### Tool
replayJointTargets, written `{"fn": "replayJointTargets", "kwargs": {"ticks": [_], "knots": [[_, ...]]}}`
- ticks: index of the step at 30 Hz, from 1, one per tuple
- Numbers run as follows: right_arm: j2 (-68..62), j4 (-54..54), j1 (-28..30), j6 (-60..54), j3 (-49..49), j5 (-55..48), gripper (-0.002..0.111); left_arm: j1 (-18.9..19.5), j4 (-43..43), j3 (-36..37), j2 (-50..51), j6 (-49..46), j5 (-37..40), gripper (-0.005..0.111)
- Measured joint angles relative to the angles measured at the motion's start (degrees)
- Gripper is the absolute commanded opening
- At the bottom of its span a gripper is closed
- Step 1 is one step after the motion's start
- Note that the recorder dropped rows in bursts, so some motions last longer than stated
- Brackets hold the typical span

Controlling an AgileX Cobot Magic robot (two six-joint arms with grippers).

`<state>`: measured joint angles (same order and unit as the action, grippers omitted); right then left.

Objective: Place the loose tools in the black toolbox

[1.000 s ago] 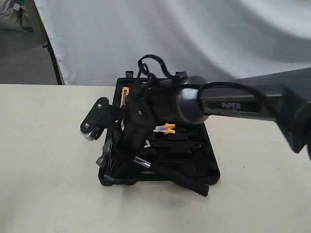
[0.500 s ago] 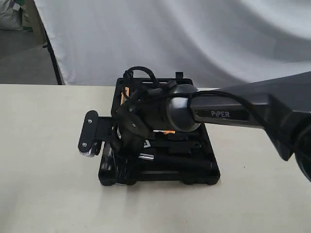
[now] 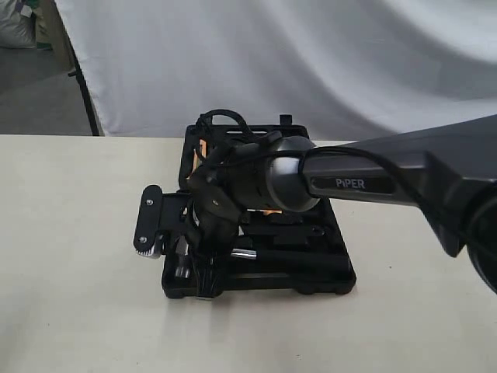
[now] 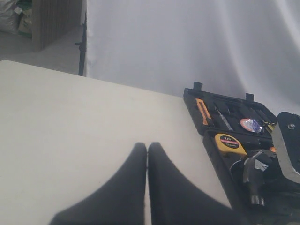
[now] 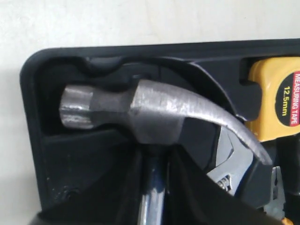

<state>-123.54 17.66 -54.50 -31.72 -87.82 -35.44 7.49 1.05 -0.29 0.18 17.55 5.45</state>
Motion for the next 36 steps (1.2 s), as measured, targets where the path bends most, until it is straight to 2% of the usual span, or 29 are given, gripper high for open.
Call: {"fn": "replayJointTargets", "kwargs": {"ticks": [9,17,20,24,28,30,36], "knots": [[0.00,0.22,-0.13,0.46,0.00,0.00,0.000,0.00,0.00,0.00,0.00,0.00,0.00,0.001],[0.00,5.87,-2.24,2.95,0.00,-0.57,0.000,0.00,0.00,0.00,0.00,0.00,0.00,0.001],[0.00,6.21,-2.36,3.94,0.00,-0.57,0.012,0.00,0.00,0.00,0.00,0.00,0.00,0.001],[0.00,6.73,-2.36,5.30,0.00,-0.62,0.047,0.00,0.00,0.00,0.00,0.00,0.00,0.001],[0.26,7.58,-2.36,6.15,0.00,-0.28,0.072,0.00,0.00,0.00,0.00,0.00,0.00,0.001],[0.60,7.69,-2.36,7.56,-0.23,-0.29,0.076,0.00,0.00,0.00,0.00,0.00,0.00,0.001],[2.31,7.69,-2.48,13.51,-1.66,-0.59,0.076,0.00,0.00,0.00,0.00,0.00,0.00,0.001]]}}
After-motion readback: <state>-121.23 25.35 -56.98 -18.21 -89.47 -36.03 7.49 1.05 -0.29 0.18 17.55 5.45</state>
